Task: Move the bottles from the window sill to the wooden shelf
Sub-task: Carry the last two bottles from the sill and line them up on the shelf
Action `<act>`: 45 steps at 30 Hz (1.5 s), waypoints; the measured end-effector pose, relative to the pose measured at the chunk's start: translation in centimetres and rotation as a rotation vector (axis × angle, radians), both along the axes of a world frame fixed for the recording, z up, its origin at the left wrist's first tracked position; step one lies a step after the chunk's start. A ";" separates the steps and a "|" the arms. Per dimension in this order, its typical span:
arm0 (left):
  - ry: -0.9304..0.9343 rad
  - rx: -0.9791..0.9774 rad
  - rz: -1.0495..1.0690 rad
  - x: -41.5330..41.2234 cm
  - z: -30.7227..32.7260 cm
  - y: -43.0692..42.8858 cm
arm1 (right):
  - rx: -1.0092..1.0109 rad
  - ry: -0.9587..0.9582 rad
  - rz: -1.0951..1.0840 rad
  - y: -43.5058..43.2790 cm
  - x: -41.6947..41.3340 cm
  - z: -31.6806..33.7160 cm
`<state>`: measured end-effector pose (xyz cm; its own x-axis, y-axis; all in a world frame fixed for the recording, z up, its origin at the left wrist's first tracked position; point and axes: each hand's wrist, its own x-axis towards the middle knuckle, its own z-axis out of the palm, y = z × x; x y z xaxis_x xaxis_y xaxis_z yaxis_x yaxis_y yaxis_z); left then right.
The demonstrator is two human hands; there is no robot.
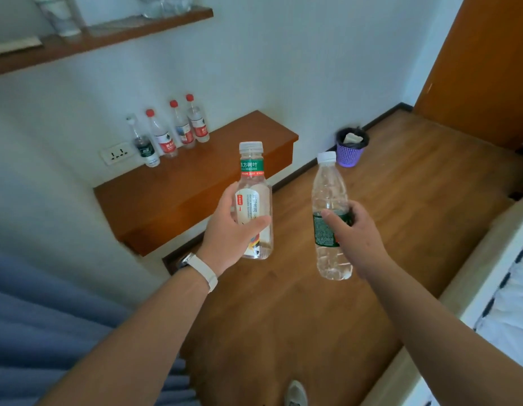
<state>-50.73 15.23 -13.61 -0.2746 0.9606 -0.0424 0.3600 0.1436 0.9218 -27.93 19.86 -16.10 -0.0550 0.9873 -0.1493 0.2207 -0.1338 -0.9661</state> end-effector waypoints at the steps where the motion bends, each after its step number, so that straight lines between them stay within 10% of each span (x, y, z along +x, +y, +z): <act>1: 0.007 0.016 -0.001 0.3 0.3 1.4 | 0.010 -0.005 -0.001 1.4 0.3 0.4; 45: -0.130 0.106 -0.006 -9.2 -0.5 44.1 | 0.136 -0.113 0.045 43.5 -8.5 2.6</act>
<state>-59.95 59.29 -14.14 -0.2673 0.9633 0.0243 0.2373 0.0414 0.9706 -36.46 63.40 -13.46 -0.0904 0.9957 -0.0222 0.3313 0.0091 -0.9435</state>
